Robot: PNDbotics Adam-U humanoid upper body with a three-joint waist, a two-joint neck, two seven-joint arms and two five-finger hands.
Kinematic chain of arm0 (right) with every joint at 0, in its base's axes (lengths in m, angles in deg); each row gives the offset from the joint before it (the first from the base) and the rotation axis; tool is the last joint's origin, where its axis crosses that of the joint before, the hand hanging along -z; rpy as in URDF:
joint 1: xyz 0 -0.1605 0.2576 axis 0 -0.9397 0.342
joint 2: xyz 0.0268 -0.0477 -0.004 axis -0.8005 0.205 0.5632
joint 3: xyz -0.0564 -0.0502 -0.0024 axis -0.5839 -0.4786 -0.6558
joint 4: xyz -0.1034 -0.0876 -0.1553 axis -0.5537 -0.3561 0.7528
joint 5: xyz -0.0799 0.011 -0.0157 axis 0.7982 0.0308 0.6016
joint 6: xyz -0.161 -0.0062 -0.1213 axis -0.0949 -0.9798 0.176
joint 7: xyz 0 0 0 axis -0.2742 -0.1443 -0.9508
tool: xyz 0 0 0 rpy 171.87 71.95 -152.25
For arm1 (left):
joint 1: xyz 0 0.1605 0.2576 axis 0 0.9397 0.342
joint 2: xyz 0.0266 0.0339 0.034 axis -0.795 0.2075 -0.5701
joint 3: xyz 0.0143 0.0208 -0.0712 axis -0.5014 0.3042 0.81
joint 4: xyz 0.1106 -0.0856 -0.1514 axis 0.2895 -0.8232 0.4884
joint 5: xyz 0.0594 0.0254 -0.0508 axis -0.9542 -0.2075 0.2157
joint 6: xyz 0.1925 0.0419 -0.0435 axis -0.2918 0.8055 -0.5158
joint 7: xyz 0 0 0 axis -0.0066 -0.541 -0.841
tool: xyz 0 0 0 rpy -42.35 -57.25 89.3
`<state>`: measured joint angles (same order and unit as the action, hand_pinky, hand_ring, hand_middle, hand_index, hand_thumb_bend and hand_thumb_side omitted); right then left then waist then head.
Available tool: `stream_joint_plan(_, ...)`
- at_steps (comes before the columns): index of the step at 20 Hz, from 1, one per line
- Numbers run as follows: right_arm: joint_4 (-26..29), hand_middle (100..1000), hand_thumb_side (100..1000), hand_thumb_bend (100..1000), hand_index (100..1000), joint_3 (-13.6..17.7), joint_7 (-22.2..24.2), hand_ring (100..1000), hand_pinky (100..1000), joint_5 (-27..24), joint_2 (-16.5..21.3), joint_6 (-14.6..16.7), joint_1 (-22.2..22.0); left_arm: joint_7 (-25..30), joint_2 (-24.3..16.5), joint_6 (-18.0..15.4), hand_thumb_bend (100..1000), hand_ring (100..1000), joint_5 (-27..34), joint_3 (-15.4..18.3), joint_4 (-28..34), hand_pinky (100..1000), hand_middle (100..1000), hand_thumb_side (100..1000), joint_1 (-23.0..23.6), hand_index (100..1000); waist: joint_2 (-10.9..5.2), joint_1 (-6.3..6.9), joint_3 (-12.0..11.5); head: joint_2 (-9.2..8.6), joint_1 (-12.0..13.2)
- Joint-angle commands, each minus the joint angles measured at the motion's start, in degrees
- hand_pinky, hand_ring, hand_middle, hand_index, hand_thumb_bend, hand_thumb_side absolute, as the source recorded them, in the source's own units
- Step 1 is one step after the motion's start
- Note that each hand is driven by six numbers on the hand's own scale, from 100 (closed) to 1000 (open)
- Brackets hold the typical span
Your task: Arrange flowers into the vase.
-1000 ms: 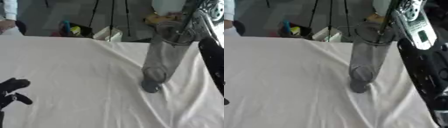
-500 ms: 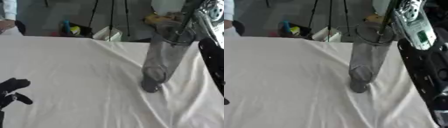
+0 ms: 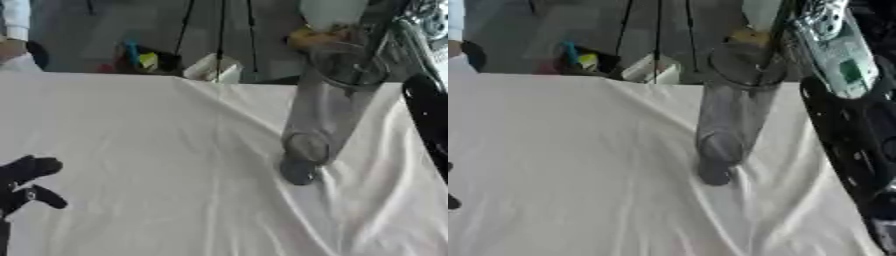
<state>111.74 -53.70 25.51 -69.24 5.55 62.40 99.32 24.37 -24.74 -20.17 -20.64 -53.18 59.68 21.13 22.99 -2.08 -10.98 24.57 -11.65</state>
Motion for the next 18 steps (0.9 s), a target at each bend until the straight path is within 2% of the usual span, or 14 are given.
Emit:
stream_joint_plan(1,1.52,100,1000,100,100,0.4,1.93,100,261,1.12,2.28,-0.97,1.17,0.0,-0.33,0.11,100,781,-0.24,-0.2,1.07,480,744,1000,-0.27,902,-0.93,-0.71,0.13,-0.36,0.08)
stream_joint_plan(4,1.75,100,1000,100,100,0.59,2.9,100,263,1.42,2.37,-1.44,1.19,0.0,-0.32,0.15,100,781,-0.23,-0.2,1.07,480,744,1000,-0.27,902,-0.96,-0.72,0.19,-0.37,0.11)
stream_joint_plan(5,1.78,100,1000,100,100,0.58,3.07,109,301,1.49,2.42,-1.55,1.17,0.0,-0.32,0.16,100,781,-0.23,-0.19,1.07,480,744,1000,-0.27,902,-0.97,-0.72,0.21,-0.38,0.12)
stream_joint_plan(8,1.91,100,1000,100,107,0.2,4.51,139,327,2.48,2.74,-1.86,0.81,-0.06,-0.32,0.18,100,781,-0.23,-0.14,1.07,480,744,1000,-0.25,901,-0.99,-0.66,0.32,-0.42,0.19)
stream_joint_plan(10,2.0,100,1000,100,110,0.26,5.02,197,391,2.74,2.67,-1.68,0.61,-0.07,-0.28,0.17,100,781,-0.24,-0.13,1.07,480,744,1000,-0.25,901,-0.96,-0.64,0.27,-0.53,0.2)
stream_joint_plan(15,1.85,133,1000,100,116,0.23,5.3,231,449,2.53,2.56,-0.78,0.27,-0.09,-0.22,0.12,100,782,-0.25,-0.13,1.07,480,744,1000,-0.26,901,-0.87,-0.59,0.18,-0.71,0.17)
stream_joint_plan(18,2.11,210,1000,100,161,0.19,5.56,291,552,3.18,2.92,-0.23,-0.15,-0.11,-0.21,0.14,100,782,-0.27,-0.09,1.07,481,744,1000,-0.3,901,-0.75,-0.63,0.27,-0.72,0.26)
